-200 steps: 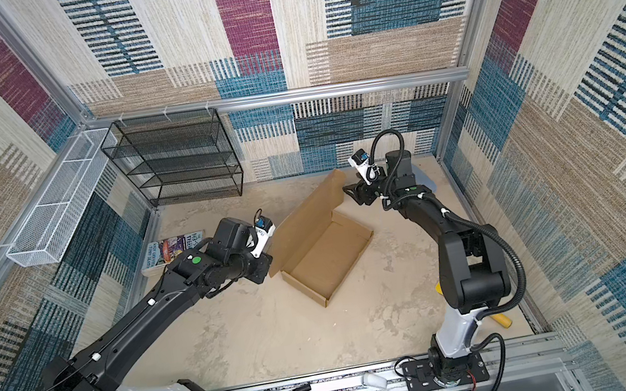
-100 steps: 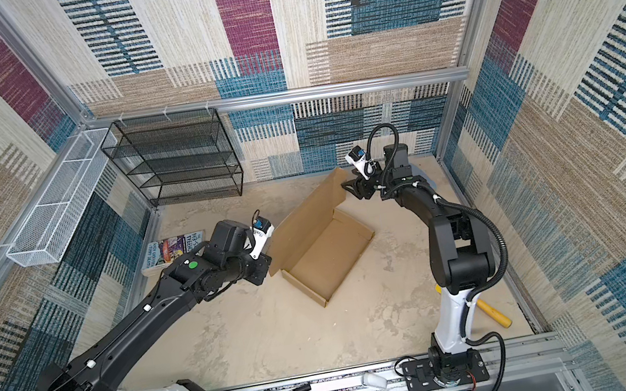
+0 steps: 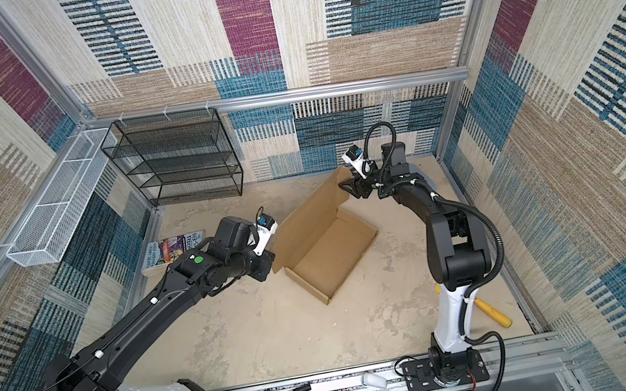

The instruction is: Fold the paper box

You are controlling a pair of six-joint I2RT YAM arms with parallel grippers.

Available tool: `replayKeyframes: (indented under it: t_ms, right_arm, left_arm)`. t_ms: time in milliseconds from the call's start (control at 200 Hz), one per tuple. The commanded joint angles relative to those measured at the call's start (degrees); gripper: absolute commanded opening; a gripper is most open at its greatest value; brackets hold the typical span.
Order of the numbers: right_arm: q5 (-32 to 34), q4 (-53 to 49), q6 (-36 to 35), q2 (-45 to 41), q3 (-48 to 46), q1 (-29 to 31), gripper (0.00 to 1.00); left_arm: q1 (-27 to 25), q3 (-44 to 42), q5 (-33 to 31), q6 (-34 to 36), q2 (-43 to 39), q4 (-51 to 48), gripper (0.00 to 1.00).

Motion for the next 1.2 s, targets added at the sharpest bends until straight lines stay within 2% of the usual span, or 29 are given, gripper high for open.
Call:
replayKeyframes:
  t_ms: [0,275,651,1001,1197]
  right_arm:
    - [-0.7,0.0,0.2,-0.1,0.5,0.2,0.59]
    - [1.2,2.9,3.3,-2.3,-2.1,0.7,0.36]
    - [6.4,2.9,3.5,-3.6,-2.6,2.0,0.20]
    - [10.8,7.8,5.8,-5.3,-6.1,2.9,0.03]
    - [20.7,7.9,9.0,-7.8,-8.8,6.1,0.01]
  left_arm:
    - [0.0,0.8,0.5,1.5,0.8,2.1,0.00]
    - [0.1,2.5,-2.3,1.5,3.3,2.7,0.00]
    - [0.3,1.9,-1.6,1.6,3.2,3.9,0.00]
    - [0.6,2.5,-2.2,1.1,3.2,3.5,0.00]
    - [1.7,3.8,-1.5,-0.3,3.9,4.2,0.23]
